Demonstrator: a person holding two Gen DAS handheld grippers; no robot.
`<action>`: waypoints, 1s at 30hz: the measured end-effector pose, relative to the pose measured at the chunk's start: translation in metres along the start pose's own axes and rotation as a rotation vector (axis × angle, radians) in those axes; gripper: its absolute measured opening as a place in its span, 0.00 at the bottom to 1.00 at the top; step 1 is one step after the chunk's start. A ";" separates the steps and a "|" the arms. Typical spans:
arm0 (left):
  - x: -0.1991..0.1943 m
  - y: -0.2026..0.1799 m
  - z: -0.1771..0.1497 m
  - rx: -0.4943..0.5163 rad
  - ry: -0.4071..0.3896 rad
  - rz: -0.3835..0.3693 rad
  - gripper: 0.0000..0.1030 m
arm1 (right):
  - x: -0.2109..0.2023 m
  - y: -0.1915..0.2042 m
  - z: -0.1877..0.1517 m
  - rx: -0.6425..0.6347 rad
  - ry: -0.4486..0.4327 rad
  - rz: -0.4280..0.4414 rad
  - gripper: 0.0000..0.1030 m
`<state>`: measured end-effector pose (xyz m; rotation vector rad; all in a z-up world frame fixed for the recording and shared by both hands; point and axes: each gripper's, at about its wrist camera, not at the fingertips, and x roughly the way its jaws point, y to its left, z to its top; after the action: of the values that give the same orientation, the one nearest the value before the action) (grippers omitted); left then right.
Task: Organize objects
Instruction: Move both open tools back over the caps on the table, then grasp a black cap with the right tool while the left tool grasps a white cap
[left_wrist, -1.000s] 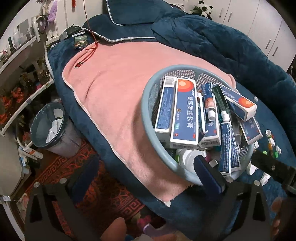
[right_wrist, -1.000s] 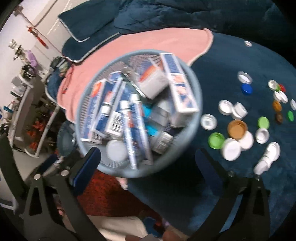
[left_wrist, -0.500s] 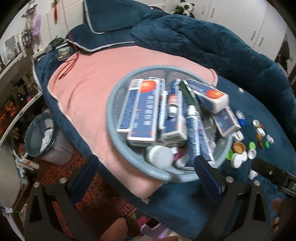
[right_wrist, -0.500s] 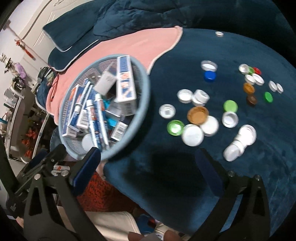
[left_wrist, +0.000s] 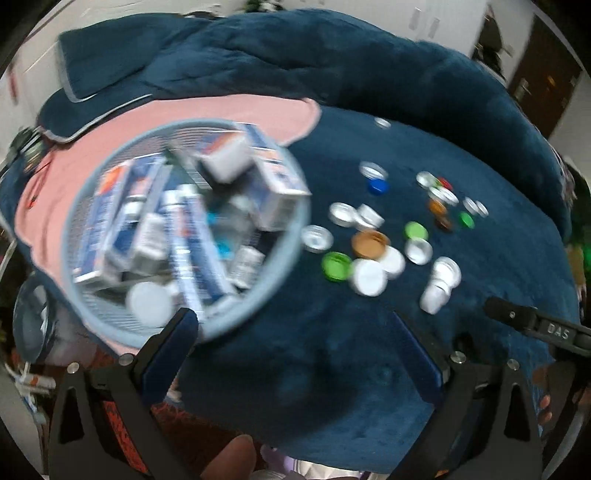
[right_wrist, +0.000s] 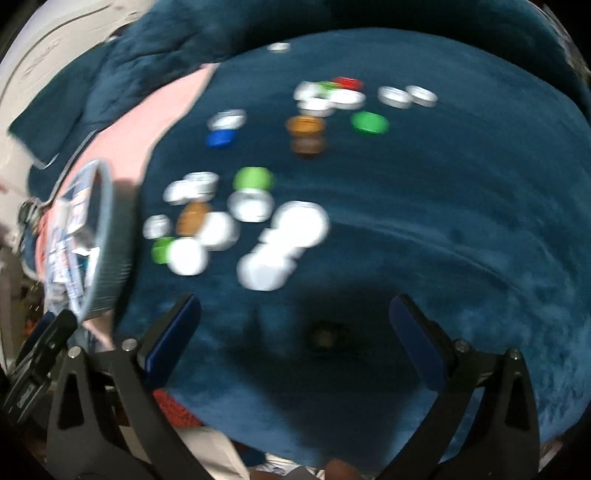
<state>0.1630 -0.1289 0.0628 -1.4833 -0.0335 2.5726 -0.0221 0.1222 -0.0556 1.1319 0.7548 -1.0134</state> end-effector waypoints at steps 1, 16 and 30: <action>0.001 -0.006 0.000 0.012 0.003 -0.005 0.99 | 0.001 -0.010 -0.002 0.017 0.007 -0.010 1.00; 0.038 -0.046 -0.011 0.092 0.099 -0.016 0.99 | 0.040 -0.004 -0.030 -0.211 0.084 -0.057 0.92; 0.082 -0.109 -0.009 0.233 0.104 -0.070 0.96 | 0.027 -0.058 -0.009 -0.093 0.041 -0.055 0.29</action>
<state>0.1454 -0.0089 -0.0005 -1.4962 0.2157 2.3479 -0.0654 0.1185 -0.1034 1.0594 0.8609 -0.9939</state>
